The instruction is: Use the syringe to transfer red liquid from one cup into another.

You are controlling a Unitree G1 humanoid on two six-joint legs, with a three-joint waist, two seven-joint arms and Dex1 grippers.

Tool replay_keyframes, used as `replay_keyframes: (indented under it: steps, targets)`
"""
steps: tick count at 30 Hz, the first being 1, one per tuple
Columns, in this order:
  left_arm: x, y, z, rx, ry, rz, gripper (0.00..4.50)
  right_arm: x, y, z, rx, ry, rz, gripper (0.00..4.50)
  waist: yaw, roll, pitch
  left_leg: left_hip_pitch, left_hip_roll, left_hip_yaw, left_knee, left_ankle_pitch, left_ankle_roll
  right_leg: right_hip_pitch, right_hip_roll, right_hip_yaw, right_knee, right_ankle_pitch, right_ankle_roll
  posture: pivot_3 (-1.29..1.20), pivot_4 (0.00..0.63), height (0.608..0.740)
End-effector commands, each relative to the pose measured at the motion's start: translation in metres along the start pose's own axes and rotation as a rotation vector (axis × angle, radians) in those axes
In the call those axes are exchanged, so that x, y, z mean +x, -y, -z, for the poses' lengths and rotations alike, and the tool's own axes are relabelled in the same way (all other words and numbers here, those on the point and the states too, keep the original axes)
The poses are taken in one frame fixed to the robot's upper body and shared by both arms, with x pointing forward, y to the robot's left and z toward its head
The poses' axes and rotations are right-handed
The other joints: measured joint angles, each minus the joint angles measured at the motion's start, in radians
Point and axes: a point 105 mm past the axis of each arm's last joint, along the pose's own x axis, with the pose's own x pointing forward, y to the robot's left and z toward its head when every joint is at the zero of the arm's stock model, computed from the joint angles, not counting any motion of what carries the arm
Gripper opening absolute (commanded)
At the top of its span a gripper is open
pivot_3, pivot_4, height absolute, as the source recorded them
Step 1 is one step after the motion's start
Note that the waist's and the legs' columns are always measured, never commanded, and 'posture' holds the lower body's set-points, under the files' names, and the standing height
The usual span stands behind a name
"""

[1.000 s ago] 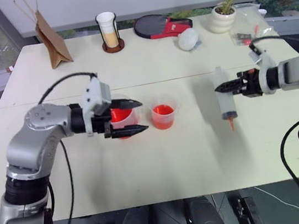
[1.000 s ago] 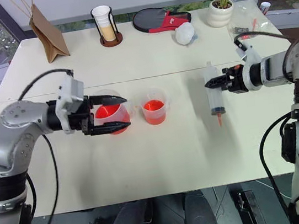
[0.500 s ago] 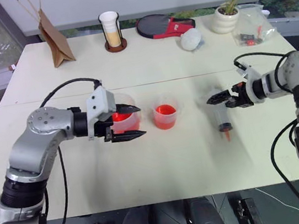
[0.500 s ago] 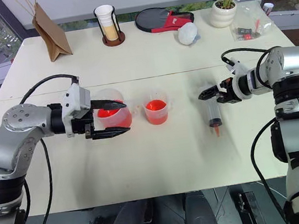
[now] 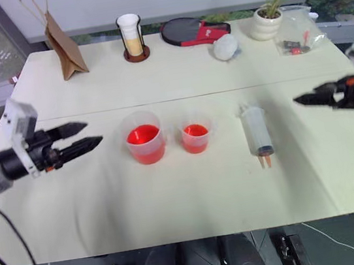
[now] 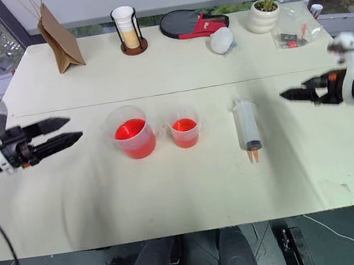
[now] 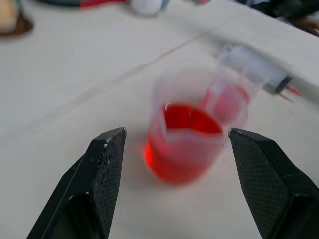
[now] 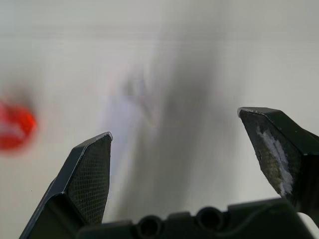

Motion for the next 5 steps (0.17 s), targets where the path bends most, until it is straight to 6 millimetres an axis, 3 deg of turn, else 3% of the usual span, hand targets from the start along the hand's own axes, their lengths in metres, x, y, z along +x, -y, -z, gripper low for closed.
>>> replay_keyframes:
  steps: [1,5]
  targets:
    - [-0.024,-0.018,0.011,-0.025,-0.004,-0.114,3.41,-0.002,0.011,-0.004,-0.018,0.079,0.045,4.47,-0.002,0.002,0.0,0.001,0.0,0.001,0.0,0.0,0.0,0.0,0.0,0.0,0.0,0.0,0.0,0.0,0.15,0.739]
    - [-0.036,-0.032,0.026,-0.1,0.023,-0.184,3.41,0.01,0.011,0.005,-0.044,0.077,0.05,4.47,0.0,0.003,0.0,0.004,0.001,0.002,-0.002,0.0,-0.001,0.001,0.0,0.001,0.001,0.0,-0.001,0.0,0.15,0.739]
